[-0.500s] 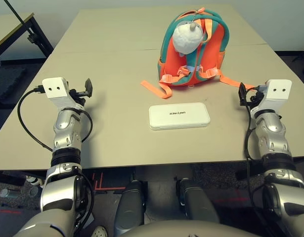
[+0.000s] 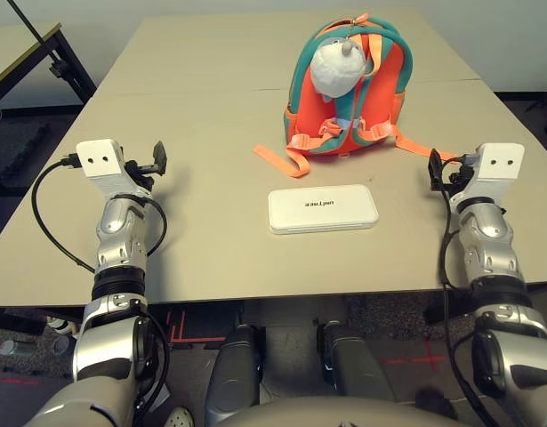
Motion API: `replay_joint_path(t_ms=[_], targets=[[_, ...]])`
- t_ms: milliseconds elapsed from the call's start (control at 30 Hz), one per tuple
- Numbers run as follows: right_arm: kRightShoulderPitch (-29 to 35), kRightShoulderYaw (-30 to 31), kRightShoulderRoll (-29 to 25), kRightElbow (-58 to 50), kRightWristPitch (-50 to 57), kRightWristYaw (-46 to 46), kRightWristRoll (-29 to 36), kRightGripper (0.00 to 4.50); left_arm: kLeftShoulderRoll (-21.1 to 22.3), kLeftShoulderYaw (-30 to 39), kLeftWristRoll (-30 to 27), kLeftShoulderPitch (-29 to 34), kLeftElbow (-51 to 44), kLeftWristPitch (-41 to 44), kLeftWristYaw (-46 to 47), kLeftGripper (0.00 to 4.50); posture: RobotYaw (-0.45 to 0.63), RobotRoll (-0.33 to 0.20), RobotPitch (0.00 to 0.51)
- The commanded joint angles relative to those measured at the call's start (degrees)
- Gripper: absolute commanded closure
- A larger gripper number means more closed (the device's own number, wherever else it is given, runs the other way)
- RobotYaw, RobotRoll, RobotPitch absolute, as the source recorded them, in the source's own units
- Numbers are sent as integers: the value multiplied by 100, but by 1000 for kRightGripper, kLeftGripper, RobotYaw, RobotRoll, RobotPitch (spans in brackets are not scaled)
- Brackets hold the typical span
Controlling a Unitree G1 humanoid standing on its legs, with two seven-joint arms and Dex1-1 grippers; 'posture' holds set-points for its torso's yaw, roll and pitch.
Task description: Put the pencil case into the backpack and zip it.
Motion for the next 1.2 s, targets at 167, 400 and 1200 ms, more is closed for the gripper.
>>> replay_joint_path(t_ms=[167,400,1200], targets=[[-42,56,43,73,-65,35,-34,54,-9,-142,-86,15,-531,507,-347,0,5,0,116],[-101,216,26,-57,0,426,-5,54,-56,-347,-414,165,-1529,1779,-769,0,10,0,118],[695,1443,-683,-1737,367,2305,-616,54,-386,278,-3517,-150,-2962,8657,-691,0,-52,0,108]])
